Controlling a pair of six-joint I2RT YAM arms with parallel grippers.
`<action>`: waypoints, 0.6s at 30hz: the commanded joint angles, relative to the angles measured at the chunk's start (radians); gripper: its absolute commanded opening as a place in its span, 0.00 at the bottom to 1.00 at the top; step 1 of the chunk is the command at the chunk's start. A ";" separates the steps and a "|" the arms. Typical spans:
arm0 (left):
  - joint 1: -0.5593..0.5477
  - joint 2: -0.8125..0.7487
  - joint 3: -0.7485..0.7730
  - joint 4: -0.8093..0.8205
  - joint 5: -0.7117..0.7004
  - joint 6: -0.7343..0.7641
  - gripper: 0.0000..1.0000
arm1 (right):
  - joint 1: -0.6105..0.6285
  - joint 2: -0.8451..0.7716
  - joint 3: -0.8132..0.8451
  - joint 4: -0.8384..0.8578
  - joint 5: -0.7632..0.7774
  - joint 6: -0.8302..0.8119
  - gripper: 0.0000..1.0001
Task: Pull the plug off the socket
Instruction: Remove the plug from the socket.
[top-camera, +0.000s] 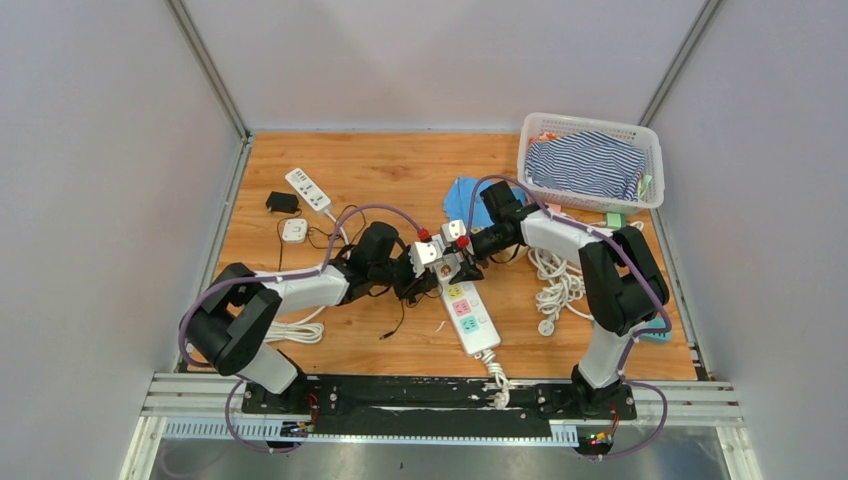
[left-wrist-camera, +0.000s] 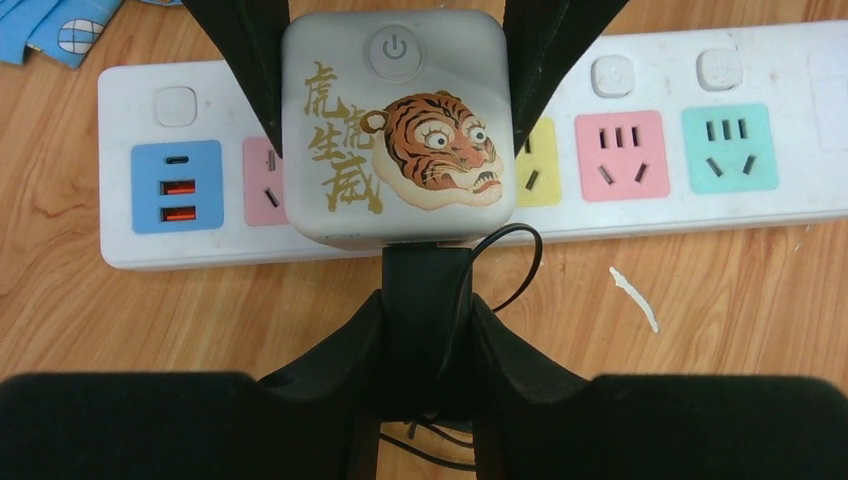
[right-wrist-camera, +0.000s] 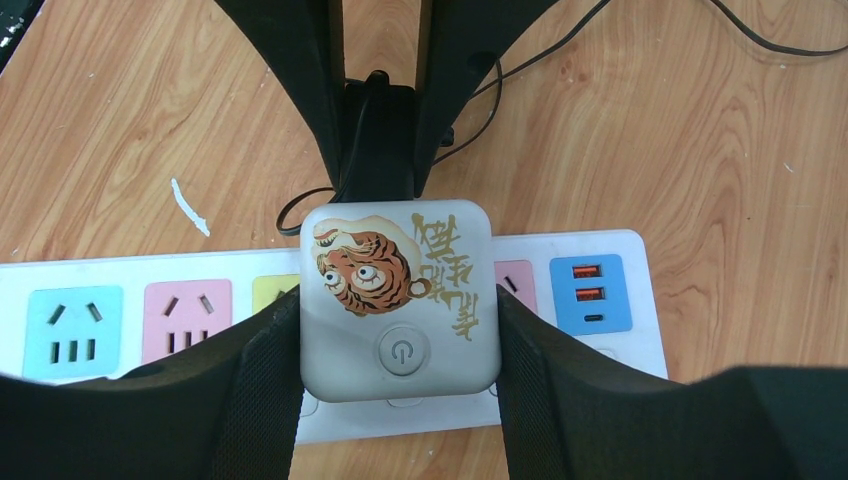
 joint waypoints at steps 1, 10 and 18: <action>-0.002 -0.070 -0.034 0.035 -0.036 0.128 0.00 | -0.010 0.008 -0.015 -0.021 0.087 -0.033 0.00; 0.014 -0.047 -0.013 0.035 -0.040 0.038 0.00 | -0.014 0.016 -0.005 -0.048 0.097 -0.045 0.00; 0.095 0.005 0.009 0.061 0.156 -0.069 0.00 | -0.014 0.013 0.001 -0.050 0.104 -0.034 0.00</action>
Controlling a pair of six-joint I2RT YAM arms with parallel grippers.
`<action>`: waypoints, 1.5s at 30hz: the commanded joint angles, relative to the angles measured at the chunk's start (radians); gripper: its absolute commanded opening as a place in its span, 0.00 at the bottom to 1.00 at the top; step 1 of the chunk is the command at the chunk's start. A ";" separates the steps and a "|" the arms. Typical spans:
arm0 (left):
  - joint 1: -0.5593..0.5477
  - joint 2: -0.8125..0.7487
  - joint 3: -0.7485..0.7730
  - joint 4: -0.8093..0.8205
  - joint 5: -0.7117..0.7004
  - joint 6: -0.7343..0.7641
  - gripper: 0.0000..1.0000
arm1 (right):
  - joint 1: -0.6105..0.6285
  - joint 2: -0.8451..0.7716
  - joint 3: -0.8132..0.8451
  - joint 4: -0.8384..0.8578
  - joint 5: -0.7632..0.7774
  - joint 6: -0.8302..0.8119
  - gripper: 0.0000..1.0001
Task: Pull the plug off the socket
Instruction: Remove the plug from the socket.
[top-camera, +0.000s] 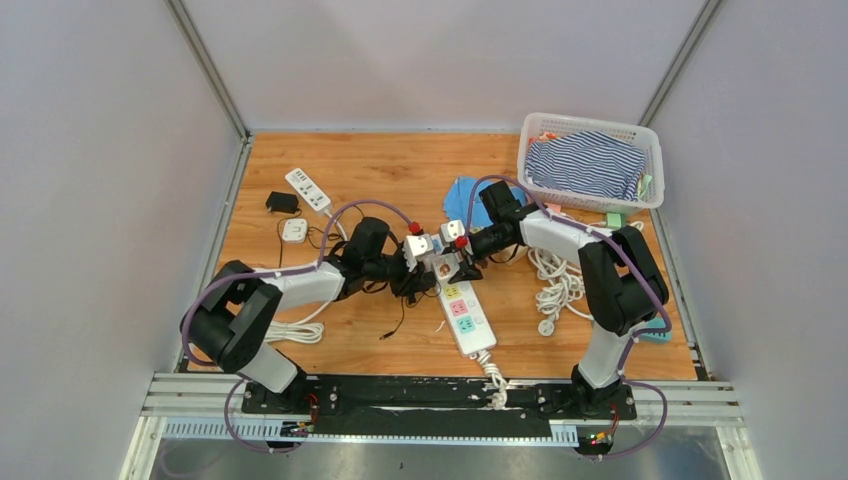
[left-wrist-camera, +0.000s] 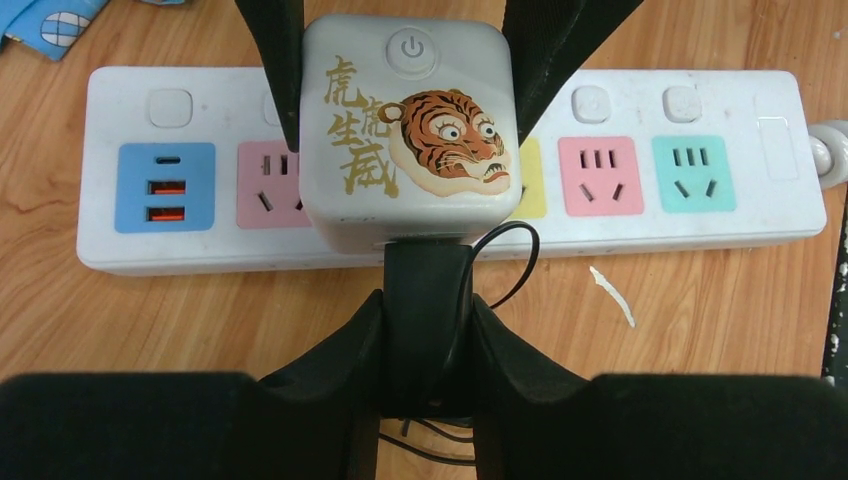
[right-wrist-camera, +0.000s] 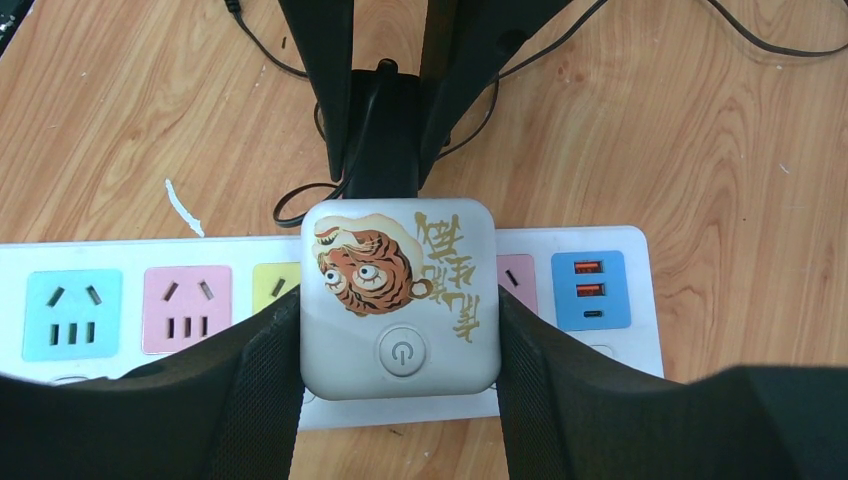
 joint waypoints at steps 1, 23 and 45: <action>0.017 -0.015 0.005 0.036 -0.004 -0.001 0.00 | -0.015 0.011 -0.002 -0.051 0.097 -0.035 0.00; 0.070 -0.085 -0.070 0.152 0.016 -0.129 0.00 | -0.014 -0.003 0.006 -0.053 0.132 -0.002 0.00; 0.024 -0.106 -0.090 0.153 -0.081 -0.049 0.00 | -0.081 -0.045 0.010 -0.071 0.211 -0.023 0.00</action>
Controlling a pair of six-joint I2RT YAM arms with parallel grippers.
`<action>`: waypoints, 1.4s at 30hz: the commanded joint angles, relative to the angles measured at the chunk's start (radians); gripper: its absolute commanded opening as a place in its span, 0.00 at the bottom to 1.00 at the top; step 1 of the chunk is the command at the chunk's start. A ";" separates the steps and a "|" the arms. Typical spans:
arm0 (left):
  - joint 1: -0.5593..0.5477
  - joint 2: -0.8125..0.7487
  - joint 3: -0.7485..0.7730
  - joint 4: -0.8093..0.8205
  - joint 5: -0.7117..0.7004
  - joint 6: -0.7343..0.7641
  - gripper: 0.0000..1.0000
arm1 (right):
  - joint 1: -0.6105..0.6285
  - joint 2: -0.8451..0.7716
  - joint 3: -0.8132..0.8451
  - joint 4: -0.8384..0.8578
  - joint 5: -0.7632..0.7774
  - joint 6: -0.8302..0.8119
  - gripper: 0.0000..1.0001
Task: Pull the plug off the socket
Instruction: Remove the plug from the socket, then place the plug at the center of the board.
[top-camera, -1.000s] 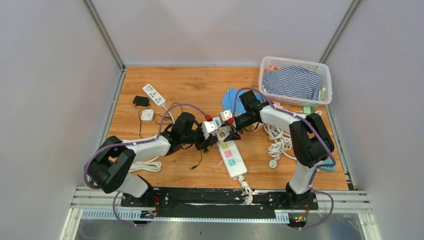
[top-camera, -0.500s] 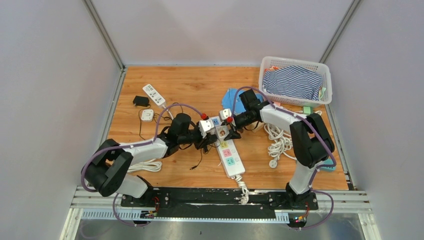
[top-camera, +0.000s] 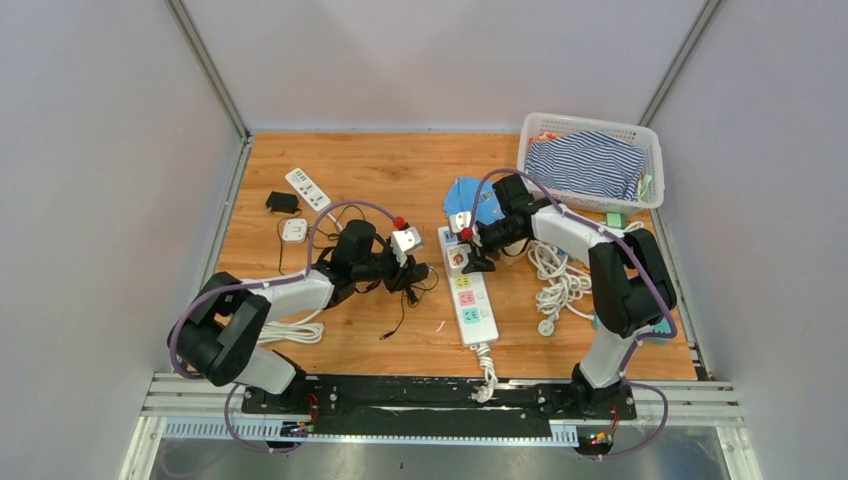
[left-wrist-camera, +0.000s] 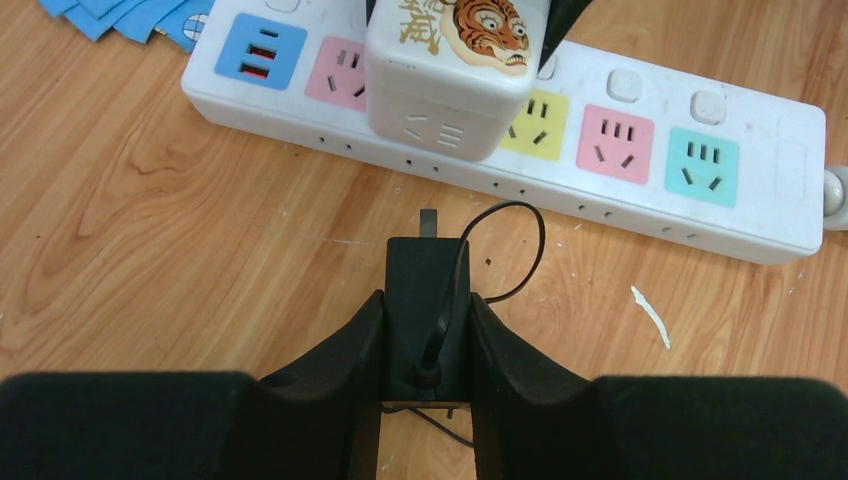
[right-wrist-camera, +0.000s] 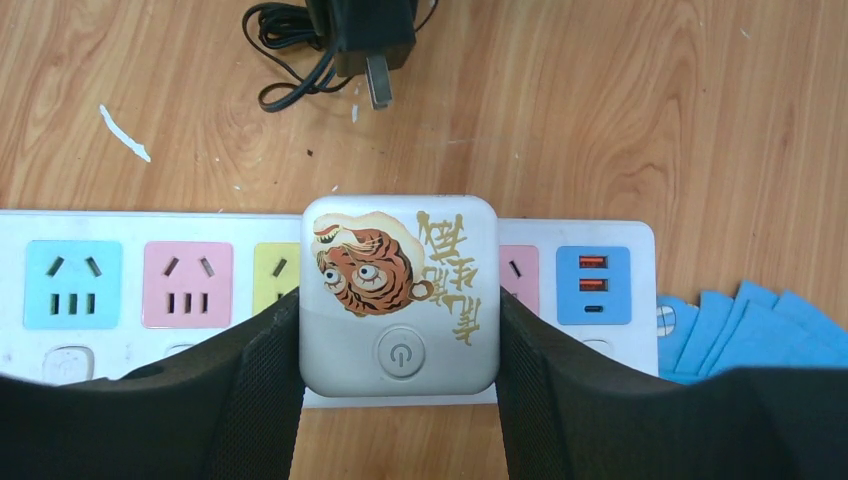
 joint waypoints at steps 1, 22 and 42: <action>-0.019 -0.053 -0.015 0.020 -0.051 0.048 0.00 | -0.023 -0.018 -0.006 -0.033 0.097 -0.047 0.00; 0.020 -0.119 -0.013 0.019 -0.243 -0.193 0.13 | -0.024 -0.073 0.015 -0.040 -0.003 0.160 0.76; 0.215 -0.386 -0.164 0.021 -0.444 -0.425 0.56 | -0.025 -0.266 0.018 -0.096 0.071 0.155 1.00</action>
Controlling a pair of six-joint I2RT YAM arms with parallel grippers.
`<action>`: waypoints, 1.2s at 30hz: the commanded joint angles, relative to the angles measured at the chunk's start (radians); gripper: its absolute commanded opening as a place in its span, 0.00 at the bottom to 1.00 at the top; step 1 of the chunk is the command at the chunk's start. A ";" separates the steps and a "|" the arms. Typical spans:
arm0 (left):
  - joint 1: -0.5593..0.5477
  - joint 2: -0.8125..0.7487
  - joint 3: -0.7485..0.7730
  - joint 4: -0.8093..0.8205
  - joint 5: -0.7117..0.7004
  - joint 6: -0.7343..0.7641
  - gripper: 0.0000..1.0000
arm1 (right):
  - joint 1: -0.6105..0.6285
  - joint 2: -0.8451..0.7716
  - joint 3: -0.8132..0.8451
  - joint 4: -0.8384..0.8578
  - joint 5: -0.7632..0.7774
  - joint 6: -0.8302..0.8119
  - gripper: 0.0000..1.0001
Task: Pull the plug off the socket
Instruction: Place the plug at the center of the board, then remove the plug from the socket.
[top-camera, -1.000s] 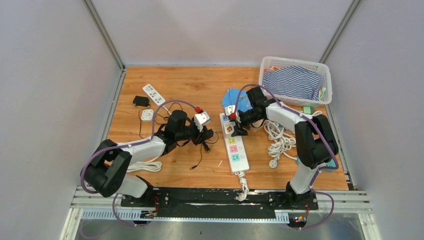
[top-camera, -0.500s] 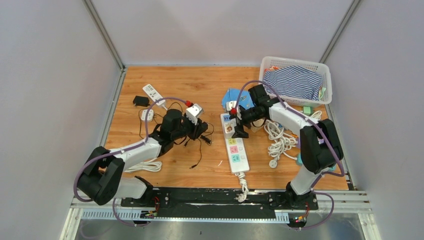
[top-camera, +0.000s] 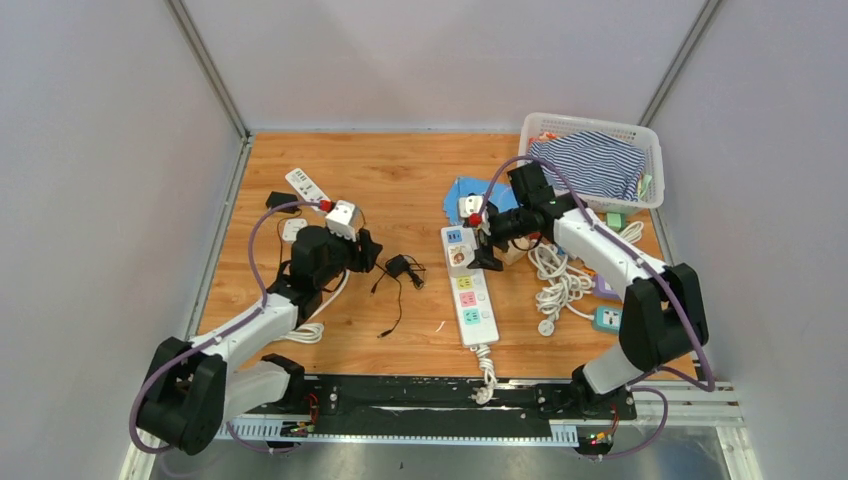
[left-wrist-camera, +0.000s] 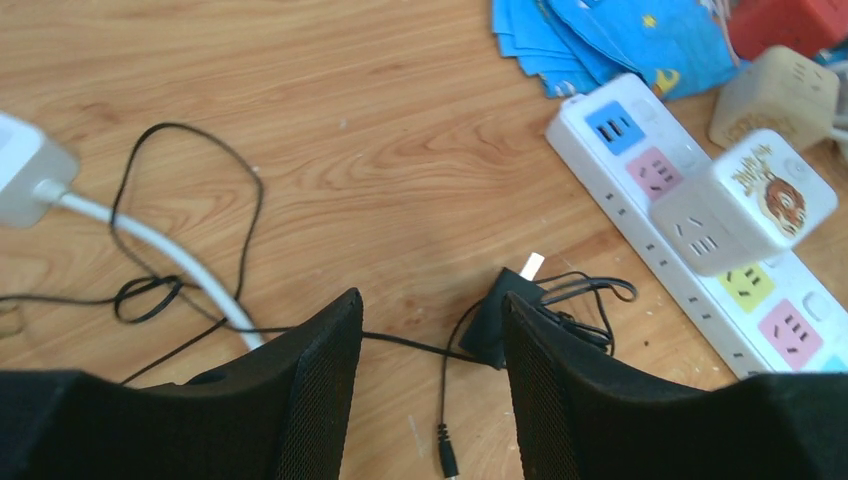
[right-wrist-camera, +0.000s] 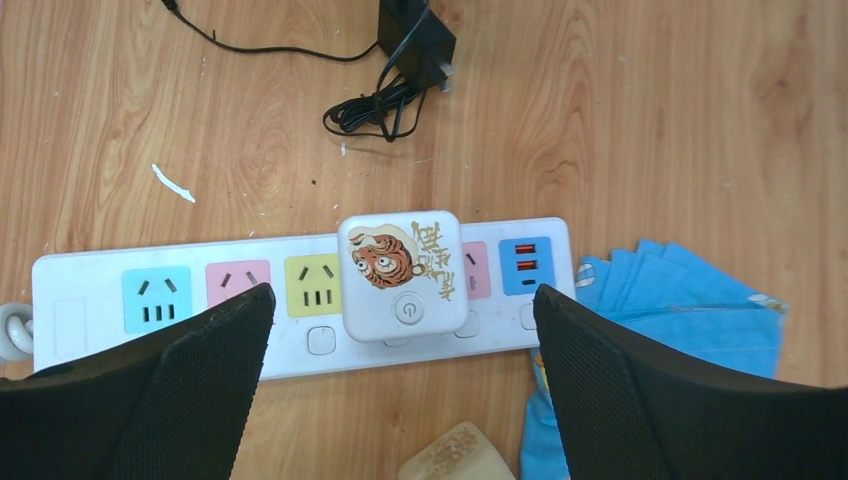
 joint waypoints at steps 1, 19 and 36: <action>0.074 -0.061 -0.038 0.017 -0.035 -0.103 0.56 | -0.012 -0.073 0.009 -0.042 0.032 -0.010 1.00; 0.134 -0.144 -0.039 0.016 0.170 -0.394 1.00 | -0.078 -0.277 -0.151 -0.041 0.049 0.291 1.00; -0.273 0.038 0.145 0.014 0.164 0.031 1.00 | -0.234 -0.208 -0.198 0.003 -0.238 0.497 0.87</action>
